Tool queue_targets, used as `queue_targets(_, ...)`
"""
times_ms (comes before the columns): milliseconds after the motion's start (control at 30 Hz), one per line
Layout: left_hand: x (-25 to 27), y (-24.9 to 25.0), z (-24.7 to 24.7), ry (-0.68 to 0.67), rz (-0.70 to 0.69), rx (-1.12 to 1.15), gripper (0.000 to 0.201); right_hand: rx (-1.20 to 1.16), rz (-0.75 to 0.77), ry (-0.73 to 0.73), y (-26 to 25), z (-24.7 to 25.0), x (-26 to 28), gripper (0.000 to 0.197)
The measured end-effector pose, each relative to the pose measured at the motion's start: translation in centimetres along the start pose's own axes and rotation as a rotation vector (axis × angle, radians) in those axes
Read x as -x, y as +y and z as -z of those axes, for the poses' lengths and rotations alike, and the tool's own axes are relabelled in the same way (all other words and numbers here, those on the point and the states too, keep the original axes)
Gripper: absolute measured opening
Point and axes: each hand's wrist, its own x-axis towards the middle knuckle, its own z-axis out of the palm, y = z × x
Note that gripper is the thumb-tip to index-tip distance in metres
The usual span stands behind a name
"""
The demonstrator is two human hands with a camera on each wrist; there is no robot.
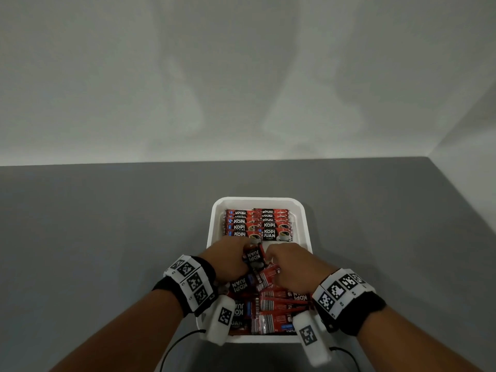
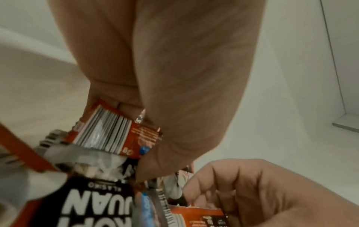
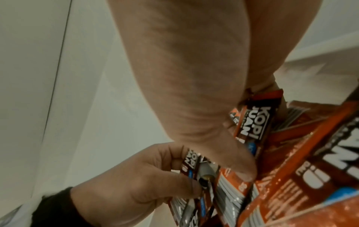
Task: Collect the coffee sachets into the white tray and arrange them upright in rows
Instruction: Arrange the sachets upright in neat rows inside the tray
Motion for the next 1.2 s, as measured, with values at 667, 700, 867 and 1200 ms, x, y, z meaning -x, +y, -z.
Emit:
queue_targets(667, 2.0, -1.2, 1.3, 0.364, 0.137, 1.031, 0.023, -0.702, -0.007, 0.220, 1.7, 2.3, 2.3, 0.012)
queue_targets(700, 1.9, -1.1, 1.3, 0.393, 0.154, 1.164, 0.024, -0.808, -0.007, 0.243, 1.5, 2.4, 2.3, 0.014)
queue_targets(867, 2.2, 1.1, 1.3, 0.380, 0.206, 1.546, 0.026, -1.352, 0.041, 0.366, -0.7, 3.0, 1.8, 0.032)
queue_targets(1200, 2.4, 2.6, 0.8, 0.207, 0.004, 1.623, 0.044, -1.470, -0.015, 0.516, -3.2, 2.8, 0.5, 0.018)
